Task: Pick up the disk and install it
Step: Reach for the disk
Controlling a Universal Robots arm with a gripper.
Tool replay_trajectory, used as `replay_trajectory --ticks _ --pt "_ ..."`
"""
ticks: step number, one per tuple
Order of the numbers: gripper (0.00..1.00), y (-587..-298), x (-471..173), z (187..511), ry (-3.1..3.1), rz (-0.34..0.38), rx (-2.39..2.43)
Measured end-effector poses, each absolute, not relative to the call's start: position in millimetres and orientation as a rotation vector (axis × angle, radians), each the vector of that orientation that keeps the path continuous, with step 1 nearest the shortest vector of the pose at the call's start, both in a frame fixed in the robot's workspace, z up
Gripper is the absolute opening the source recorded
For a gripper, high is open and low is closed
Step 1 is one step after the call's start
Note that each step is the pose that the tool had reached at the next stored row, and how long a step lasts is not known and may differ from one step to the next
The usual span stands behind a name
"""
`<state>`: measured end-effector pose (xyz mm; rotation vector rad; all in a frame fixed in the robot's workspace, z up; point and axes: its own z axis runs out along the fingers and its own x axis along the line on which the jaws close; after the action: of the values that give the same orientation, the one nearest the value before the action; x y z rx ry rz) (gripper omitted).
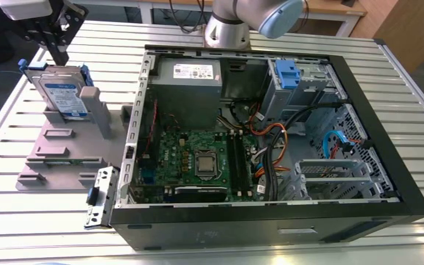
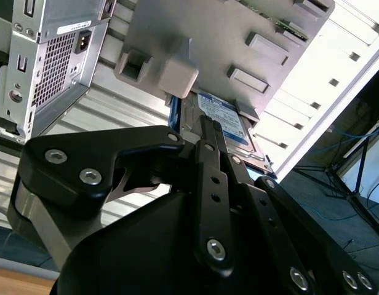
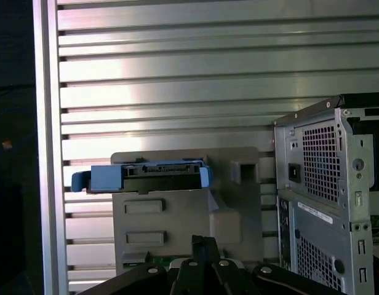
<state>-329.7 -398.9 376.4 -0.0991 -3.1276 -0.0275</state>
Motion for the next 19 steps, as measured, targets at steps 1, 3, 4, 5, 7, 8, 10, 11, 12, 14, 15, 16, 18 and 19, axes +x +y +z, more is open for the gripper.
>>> replay_trajectory --ticks 1,3,4,5,7,8,10,11,12,14,15,16,18,19 --pt "0.11 -399.0 -330.3 376.4 -3.128 -0.028 -0.099" --pt "0.11 -399.0 -331.2 376.4 -3.128 -0.028 -0.099" --pt "0.11 -399.0 -331.9 376.4 -3.128 -0.028 -0.099" --pt "0.11 -398.9 -332.5 376.4 -3.128 -0.027 -0.099" --pt "0.11 -398.9 -333.6 376.4 -3.128 -0.028 -0.099" --pt "0.11 -399.0 -334.1 376.5 -3.128 -0.027 -0.099" --pt "0.11 -399.0 -335.0 376.4 -3.128 -0.027 -0.099" --pt "0.11 -399.0 -335.3 376.4 -3.128 -0.028 -0.099" --pt "0.11 -398.9 -335.6 376.4 -3.128 -0.028 -0.099" --pt "0.11 -398.9 -336.2 376.4 -3.128 -0.028 -0.099" --pt "0.11 -398.9 -336.5 376.4 -3.128 -0.027 -0.099" --pt "0.11 -398.9 -336.8 376.4 -3.128 -0.028 -0.099" --pt "0.11 -398.9 -337.4 376.4 -3.128 -0.027 -0.099" --pt "0.11 -398.9 -337.7 376.3 -3.128 -0.028 -0.099"
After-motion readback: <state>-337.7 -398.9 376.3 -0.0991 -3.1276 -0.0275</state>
